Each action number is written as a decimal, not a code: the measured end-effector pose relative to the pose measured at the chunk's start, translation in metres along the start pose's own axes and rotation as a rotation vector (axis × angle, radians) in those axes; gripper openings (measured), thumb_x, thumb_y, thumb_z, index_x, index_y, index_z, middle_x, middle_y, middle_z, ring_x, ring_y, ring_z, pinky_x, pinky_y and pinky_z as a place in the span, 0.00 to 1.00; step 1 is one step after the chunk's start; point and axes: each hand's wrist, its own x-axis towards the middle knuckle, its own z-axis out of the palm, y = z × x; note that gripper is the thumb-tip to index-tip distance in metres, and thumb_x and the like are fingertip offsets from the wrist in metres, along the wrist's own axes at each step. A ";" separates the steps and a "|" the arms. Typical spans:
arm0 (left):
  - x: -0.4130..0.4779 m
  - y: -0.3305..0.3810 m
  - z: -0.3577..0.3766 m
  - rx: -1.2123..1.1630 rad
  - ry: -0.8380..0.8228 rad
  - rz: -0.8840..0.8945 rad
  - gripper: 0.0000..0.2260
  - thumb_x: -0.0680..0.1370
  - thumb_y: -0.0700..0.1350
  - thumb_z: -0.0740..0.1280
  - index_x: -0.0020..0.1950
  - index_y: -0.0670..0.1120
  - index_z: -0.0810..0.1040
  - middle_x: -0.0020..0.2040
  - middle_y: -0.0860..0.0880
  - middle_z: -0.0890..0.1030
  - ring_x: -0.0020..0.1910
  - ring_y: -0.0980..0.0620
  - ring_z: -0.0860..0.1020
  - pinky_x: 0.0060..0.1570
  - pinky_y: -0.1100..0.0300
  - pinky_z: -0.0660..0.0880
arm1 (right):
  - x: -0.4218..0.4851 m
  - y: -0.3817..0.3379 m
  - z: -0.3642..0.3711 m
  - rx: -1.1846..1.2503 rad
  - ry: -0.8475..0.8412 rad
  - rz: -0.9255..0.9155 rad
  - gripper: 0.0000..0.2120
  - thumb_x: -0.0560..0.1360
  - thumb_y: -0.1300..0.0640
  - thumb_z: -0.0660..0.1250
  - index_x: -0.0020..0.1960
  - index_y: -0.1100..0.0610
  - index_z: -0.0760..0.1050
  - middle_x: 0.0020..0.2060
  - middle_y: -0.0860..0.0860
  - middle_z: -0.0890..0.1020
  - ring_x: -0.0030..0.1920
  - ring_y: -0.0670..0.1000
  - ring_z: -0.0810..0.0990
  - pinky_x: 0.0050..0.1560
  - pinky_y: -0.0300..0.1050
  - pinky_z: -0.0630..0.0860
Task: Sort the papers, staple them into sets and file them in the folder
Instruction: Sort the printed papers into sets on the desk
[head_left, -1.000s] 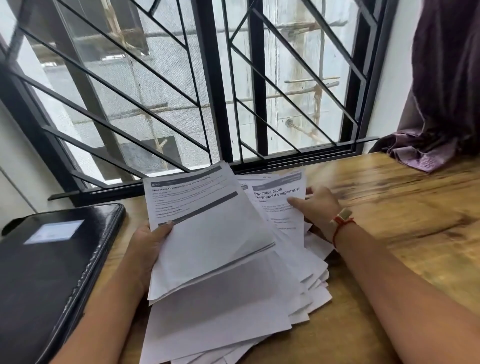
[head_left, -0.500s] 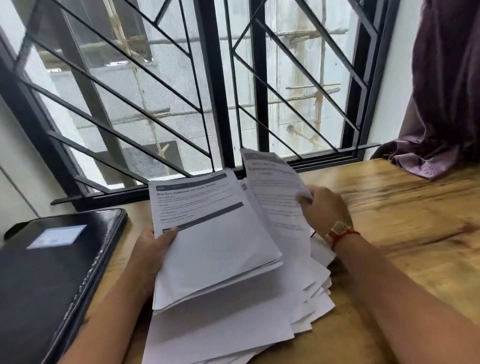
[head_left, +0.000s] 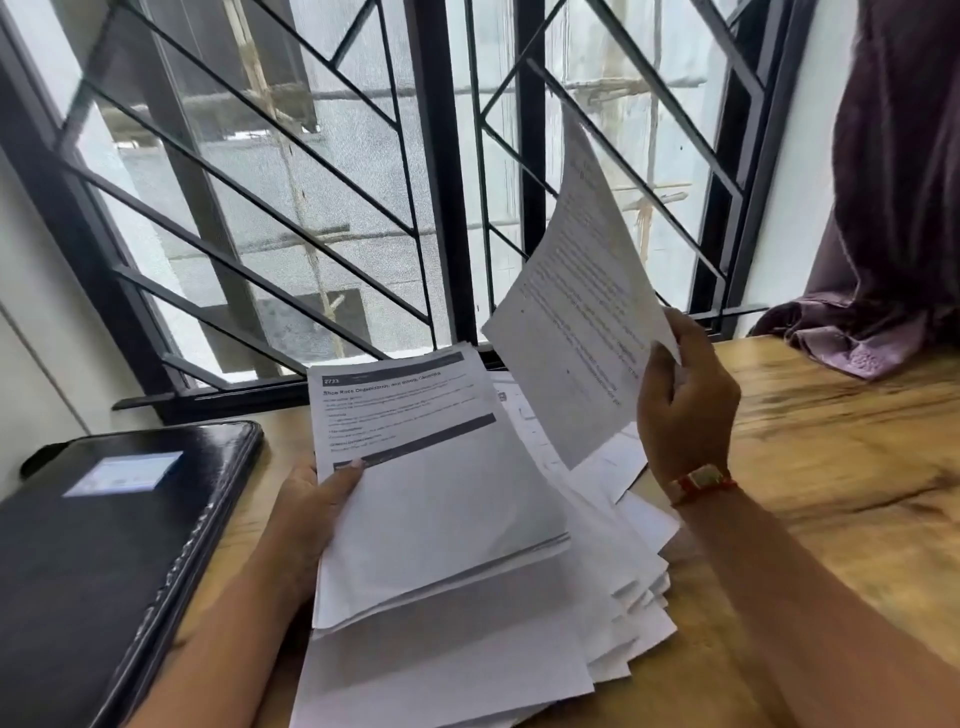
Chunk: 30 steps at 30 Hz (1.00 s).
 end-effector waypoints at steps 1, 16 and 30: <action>0.000 0.000 0.000 -0.003 -0.001 0.005 0.14 0.79 0.40 0.69 0.64 0.42 0.75 0.53 0.41 0.85 0.45 0.43 0.86 0.35 0.55 0.81 | 0.000 -0.002 0.000 0.007 -0.006 0.008 0.13 0.81 0.64 0.60 0.63 0.60 0.76 0.48 0.45 0.78 0.43 0.43 0.75 0.41 0.22 0.70; 0.012 0.008 -0.023 -0.202 -0.067 0.034 0.24 0.75 0.50 0.70 0.71 0.48 0.75 0.64 0.40 0.80 0.61 0.37 0.80 0.66 0.38 0.72 | 0.001 0.024 0.009 0.107 -0.251 0.662 0.09 0.78 0.60 0.62 0.56 0.57 0.77 0.48 0.54 0.83 0.47 0.58 0.82 0.40 0.48 0.80; -0.005 0.019 -0.001 -0.128 -0.205 -0.023 0.08 0.78 0.38 0.67 0.56 0.42 0.81 0.48 0.41 0.86 0.39 0.46 0.86 0.35 0.57 0.82 | -0.022 -0.001 0.013 0.753 -1.058 0.969 0.17 0.78 0.52 0.64 0.63 0.60 0.77 0.56 0.60 0.83 0.55 0.62 0.83 0.61 0.63 0.77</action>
